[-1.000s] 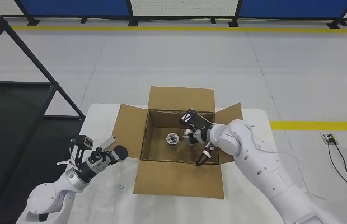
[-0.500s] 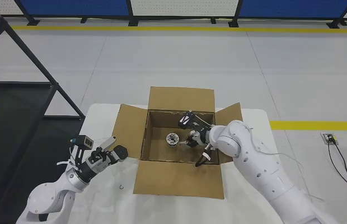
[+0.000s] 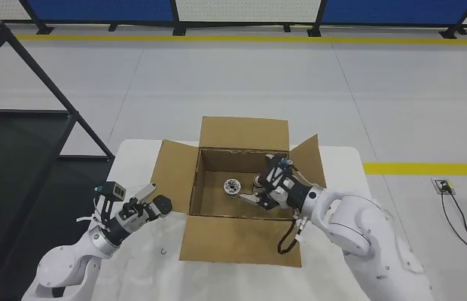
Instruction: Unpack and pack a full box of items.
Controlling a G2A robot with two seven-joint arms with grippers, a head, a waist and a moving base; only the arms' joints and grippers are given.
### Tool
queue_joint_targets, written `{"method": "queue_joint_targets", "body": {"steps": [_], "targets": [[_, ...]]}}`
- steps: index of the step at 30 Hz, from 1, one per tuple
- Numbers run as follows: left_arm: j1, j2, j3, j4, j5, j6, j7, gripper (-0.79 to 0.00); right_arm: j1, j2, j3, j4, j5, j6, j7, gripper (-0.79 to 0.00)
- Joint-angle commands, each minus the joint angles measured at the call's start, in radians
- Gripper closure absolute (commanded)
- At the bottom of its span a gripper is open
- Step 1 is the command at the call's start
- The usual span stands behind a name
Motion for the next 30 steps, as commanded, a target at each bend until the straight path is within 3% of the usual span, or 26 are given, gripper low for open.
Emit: {"method": "queue_joint_targets", "body": {"steps": [1,14,20,26,30], "targets": [[0.0,0.0,0.0,0.0,0.0,0.0,0.0,-0.785,-0.066,0.009,0.056,-0.08,0.033,-0.04,-0.058,-0.785],[0.0,0.0,0.0,0.0,0.0,0.0,0.0,-0.785,-0.077,0.01,0.065,-0.085,0.042,-0.044,-0.068,-0.785],[0.007,0.0,-0.013,-0.005,-0.014,0.003,0.022,-0.785,-0.078,0.015,0.169,-0.101,0.219,0.013,-0.103,-0.785],[0.014,0.004,-0.06,0.006,-0.04,-0.007,0.017,-0.785,-0.088,0.036,0.347,-0.079,0.522,0.033,0.041,-0.785],[0.013,0.008,-0.091,0.027,-0.064,-0.003,-0.004,-0.785,-0.064,0.056,0.439,0.002,0.791,0.15,0.312,-0.785]]}}
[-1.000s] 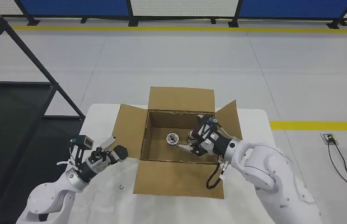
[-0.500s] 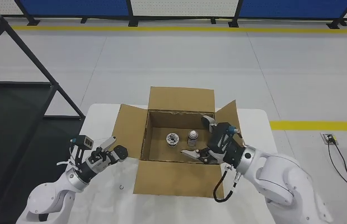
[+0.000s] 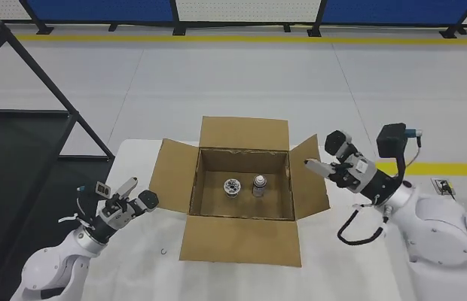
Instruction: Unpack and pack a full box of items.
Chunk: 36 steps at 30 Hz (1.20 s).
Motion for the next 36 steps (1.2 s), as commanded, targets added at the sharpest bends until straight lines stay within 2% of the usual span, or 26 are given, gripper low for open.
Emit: {"method": "queue_joint_targets", "body": {"steps": [1,2,10,14,18,21,28,36], "targets": [[-0.001,0.002,-0.015,0.013,-0.008,0.002,-0.006,-0.785,0.018,0.009,0.043,0.035,0.111,0.048,0.128,-0.785],[-0.002,0.003,-0.022,0.021,-0.01,0.002,-0.004,-0.785,0.022,0.014,0.057,0.042,0.112,0.063,0.153,-0.785],[-0.015,0.006,-0.053,0.058,-0.028,0.015,0.002,-0.785,0.014,0.014,0.055,0.035,0.102,0.065,0.136,-0.785],[-0.018,0.008,-0.068,0.065,-0.028,0.018,0.022,-0.785,0.02,0.017,0.041,0.059,0.056,0.164,0.104,-0.785],[-0.01,0.009,-0.074,0.069,-0.03,0.018,0.022,-0.785,0.072,0.025,0.019,0.15,0.098,0.263,0.224,-0.785],[-0.006,0.008,-0.063,0.064,-0.026,0.022,0.019,-0.785,0.114,0.03,-0.012,0.207,0.103,0.3,0.297,-0.785],[-0.024,0.006,-0.024,0.033,-0.006,0.029,0.008,-0.785,0.162,0.036,-0.072,0.262,0.192,0.267,0.406,-0.785],[-0.062,0.001,0.043,-0.014,0.024,0.052,0.01,-0.785,0.2,0.036,-0.145,0.281,0.308,0.222,0.458,-0.785]]}}
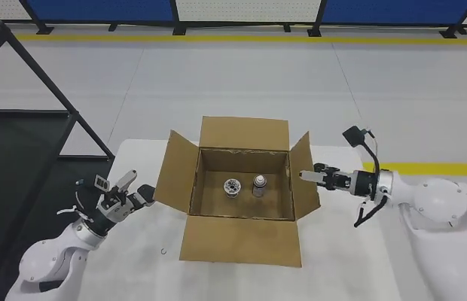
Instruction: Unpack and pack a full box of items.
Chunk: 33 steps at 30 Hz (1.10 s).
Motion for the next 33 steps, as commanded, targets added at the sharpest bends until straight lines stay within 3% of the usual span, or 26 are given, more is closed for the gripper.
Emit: {"method": "queue_joint_targets", "body": {"steps": [1,7,15,25,33], "targets": [[-0.012,-0.002,0.021,-0.012,0.009,0.007,0.002,-0.785,0.012,-0.001,-0.022,0.001,0.021,-0.007,0.003,-0.785],[-0.06,-0.009,0.101,-0.034,0.042,0.029,0.002,-0.785,0.064,-0.011,-0.115,0.051,0.081,-0.024,-0.021,-0.785],[-0.182,-0.026,0.228,0.038,0.031,0.088,-0.018,-0.785,0.15,-0.039,-0.258,0.191,0.136,-0.041,-0.087,-0.785],[-0.19,-0.027,0.232,0.048,0.031,0.089,-0.018,-0.785,0.15,-0.039,-0.258,0.191,0.136,-0.041,-0.087,-0.785],[-0.207,-0.033,0.275,0.019,0.066,0.126,0.025,-0.785,0.178,-0.061,-0.35,0.239,0.109,0.058,-0.21,-0.785]]}}
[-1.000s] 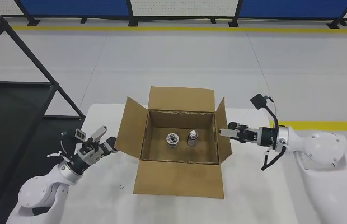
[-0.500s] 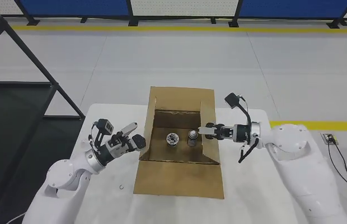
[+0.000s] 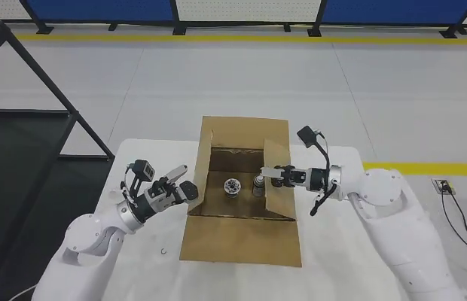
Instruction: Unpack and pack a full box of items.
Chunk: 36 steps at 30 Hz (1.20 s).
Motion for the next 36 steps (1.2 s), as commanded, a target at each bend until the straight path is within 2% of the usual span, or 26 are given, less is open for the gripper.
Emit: {"method": "queue_joint_targets", "body": {"steps": [1,8,14,21,36], "targets": [[-0.023,-0.005,0.031,-0.004,0.022,0.026,0.026,-0.785,0.023,-0.009,-0.034,0.033,-0.001,0.015,-0.017,-0.785],[-0.127,-0.029,0.14,0.057,0.055,0.078,0.106,-0.785,0.097,-0.038,-0.122,0.151,-0.02,0.02,-0.071,-0.785],[-0.188,-0.049,0.207,0.133,0.062,0.088,0.124,-0.785,0.112,-0.043,-0.147,0.18,-0.056,-0.002,-0.067,-0.785],[-0.227,-0.065,0.257,0.199,0.077,0.091,0.129,-0.785,0.108,-0.044,-0.162,0.173,-0.101,-0.023,-0.07,-0.785],[-0.279,-0.093,0.317,0.291,0.104,0.104,0.135,-0.785,0.129,-0.057,-0.21,0.188,-0.178,0.007,-0.074,-0.785]]}}
